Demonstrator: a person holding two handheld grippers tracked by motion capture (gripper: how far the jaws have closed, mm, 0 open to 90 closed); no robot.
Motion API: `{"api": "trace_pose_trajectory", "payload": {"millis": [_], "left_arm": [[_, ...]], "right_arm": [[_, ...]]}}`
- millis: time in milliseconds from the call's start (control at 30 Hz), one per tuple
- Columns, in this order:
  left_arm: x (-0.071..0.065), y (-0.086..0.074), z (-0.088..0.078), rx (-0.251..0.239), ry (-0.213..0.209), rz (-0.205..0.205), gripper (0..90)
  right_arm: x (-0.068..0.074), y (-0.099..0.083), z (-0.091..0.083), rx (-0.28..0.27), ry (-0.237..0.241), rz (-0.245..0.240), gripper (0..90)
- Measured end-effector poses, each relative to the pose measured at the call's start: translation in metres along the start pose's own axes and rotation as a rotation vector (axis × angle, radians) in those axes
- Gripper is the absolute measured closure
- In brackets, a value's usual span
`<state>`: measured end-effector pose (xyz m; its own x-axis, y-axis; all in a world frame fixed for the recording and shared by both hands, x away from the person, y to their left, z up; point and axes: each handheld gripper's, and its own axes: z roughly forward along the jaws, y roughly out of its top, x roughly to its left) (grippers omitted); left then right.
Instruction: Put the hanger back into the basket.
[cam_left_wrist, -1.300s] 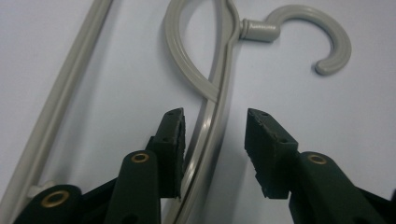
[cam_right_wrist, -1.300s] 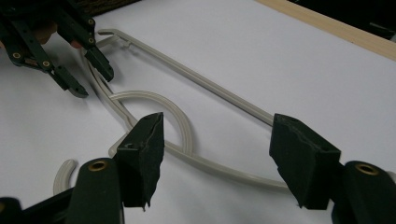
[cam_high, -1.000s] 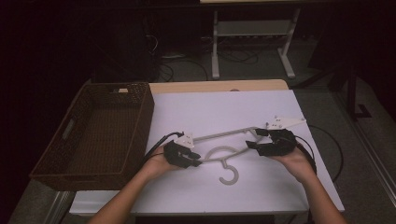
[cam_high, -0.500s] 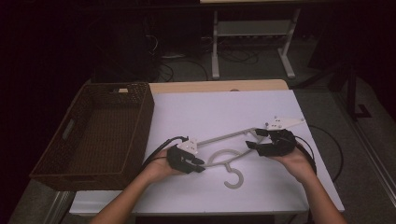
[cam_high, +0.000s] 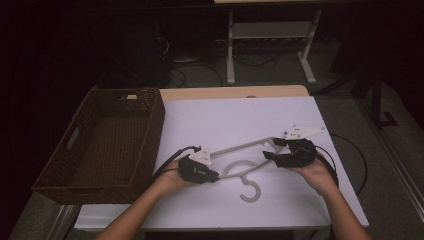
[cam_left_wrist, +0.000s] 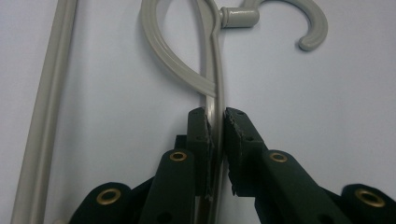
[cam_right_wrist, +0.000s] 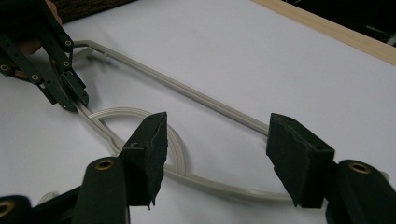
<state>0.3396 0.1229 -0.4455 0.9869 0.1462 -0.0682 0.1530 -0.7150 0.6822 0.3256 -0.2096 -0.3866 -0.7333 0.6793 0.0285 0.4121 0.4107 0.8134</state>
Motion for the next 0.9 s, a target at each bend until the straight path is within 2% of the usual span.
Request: {"api": "trace_pose_trajectory", "payload": {"millis": [200, 367, 433, 467, 667, 733, 900], "left_arm": [[-0.001, 0.002, 0.000, 0.013, 0.010, -0.006, 82.3], [-0.003, 0.006, 0.000, 0.034, 0.028, -0.038, 82.8], [-0.003, 0.007, 0.000, 0.037, 0.020, -0.052, 83.0], [-0.004, 0.007, 0.000, 0.033, 0.010, -0.065, 83.0], [-0.005, 0.013, -0.007, 0.011, 0.022, -0.066, 83.0], [-0.007, 0.015, -0.010, -0.010, 0.024, -0.085, 83.0], [-0.007, 0.019, -0.020, -0.051, 0.037, -0.090, 82.9]], "right_arm": [[0.000, 0.000, 0.000, -0.001, 0.000, -0.006, 38.2], [0.000, 0.000, 0.000, 0.000, 0.002, 0.000, 38.5], [0.000, 0.000, -0.001, -0.001, 0.000, 0.000, 38.8], [0.000, 0.000, -0.001, -0.003, 0.001, 0.000, 38.9], [-0.001, 0.000, -0.003, -0.012, -0.006, -0.002, 39.4], [-0.002, 0.000, -0.004, -0.019, -0.008, -0.009, 39.4], [-0.002, 0.001, -0.006, -0.037, -0.012, 0.006, 39.2]]}}
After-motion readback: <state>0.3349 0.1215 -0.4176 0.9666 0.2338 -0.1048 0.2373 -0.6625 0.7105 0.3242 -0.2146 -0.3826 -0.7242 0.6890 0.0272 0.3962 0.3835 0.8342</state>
